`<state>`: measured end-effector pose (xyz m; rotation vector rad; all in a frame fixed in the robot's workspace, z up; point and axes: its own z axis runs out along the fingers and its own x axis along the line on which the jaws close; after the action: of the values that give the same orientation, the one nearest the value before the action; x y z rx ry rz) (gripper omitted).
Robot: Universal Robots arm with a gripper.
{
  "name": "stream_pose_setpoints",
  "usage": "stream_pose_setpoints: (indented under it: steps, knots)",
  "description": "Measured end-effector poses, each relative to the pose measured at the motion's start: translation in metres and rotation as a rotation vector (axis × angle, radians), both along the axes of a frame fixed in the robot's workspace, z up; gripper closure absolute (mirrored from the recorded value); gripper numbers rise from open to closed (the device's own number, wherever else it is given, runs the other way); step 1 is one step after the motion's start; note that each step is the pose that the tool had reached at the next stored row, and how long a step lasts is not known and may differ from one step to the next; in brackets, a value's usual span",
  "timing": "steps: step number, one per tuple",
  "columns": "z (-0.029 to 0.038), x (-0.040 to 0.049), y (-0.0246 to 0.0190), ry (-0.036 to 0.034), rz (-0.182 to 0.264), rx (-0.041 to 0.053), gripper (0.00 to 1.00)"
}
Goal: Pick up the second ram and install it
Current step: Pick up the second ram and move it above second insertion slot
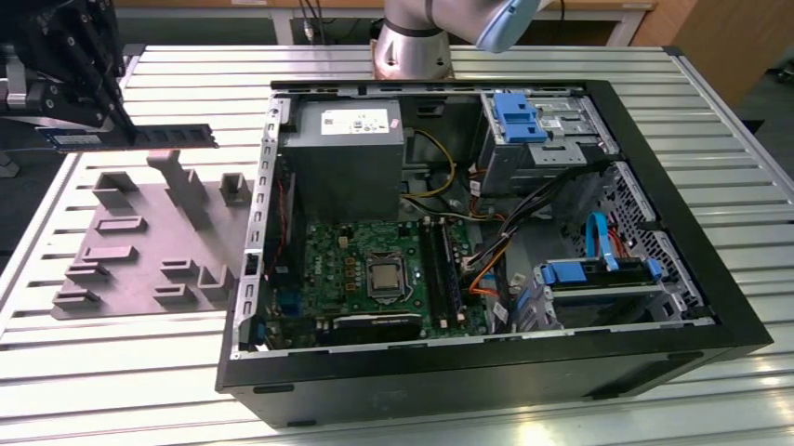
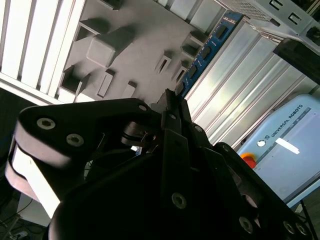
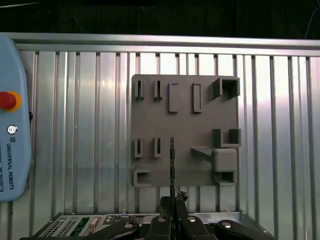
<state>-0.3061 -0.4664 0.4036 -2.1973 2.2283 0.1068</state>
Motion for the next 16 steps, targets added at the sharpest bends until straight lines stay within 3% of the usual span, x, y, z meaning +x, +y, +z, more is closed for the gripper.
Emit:
stream_pose_setpoints:
  steps: [16]
  knots:
    - [0.0,0.0032,0.0,0.0001,0.0,-0.0001,0.86]
